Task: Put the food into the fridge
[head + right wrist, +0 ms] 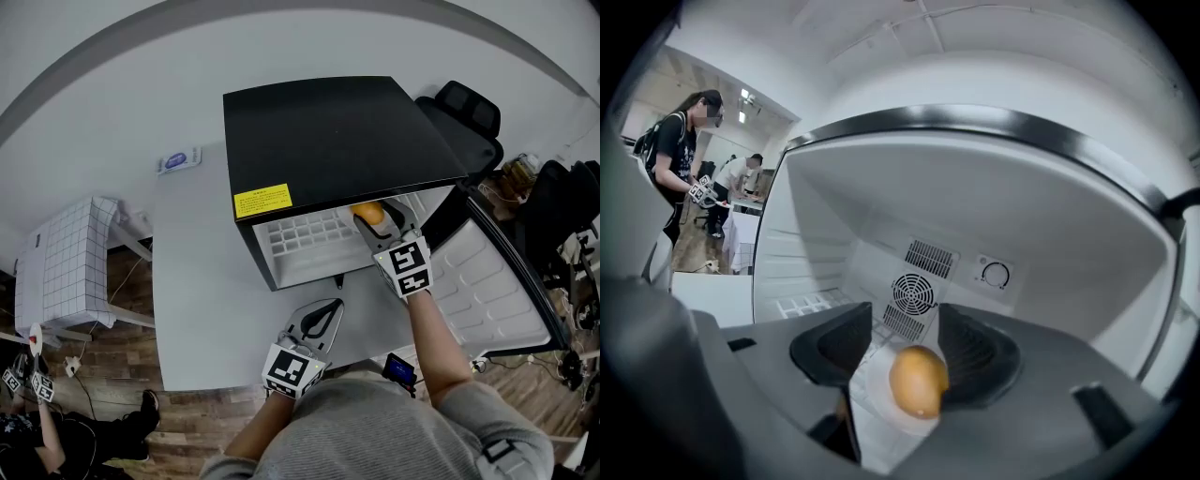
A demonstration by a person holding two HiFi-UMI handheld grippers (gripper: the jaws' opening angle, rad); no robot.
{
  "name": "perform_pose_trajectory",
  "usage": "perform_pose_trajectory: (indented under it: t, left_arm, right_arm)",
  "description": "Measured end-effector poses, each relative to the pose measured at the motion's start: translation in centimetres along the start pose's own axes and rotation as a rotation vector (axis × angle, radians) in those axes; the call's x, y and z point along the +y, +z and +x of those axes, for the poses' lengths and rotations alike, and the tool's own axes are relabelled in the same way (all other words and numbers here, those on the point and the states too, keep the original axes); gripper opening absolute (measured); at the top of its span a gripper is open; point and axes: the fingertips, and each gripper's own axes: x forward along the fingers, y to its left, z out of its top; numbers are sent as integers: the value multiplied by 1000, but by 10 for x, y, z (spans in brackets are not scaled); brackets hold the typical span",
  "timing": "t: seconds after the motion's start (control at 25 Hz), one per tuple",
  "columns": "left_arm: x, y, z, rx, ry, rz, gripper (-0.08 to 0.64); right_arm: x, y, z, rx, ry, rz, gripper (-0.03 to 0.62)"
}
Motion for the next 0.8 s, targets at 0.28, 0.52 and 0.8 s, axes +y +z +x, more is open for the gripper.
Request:
perform_pose_trajectory:
  t: [0.28, 0.52, 0.8]
  left_arm:
    - [-3, 0, 0, -7, -4, 8, 11]
    - [-6, 1, 0, -15, -7, 12, 11]
    - [-9, 2, 0, -18, -14, 12, 11]
  right_arm:
    - [0, 13, -14, -50, -35, -1, 125]
    - [3, 16, -24, -64, -37, 8, 93]
    - [8, 13, -33, -65, -35, 36, 29]
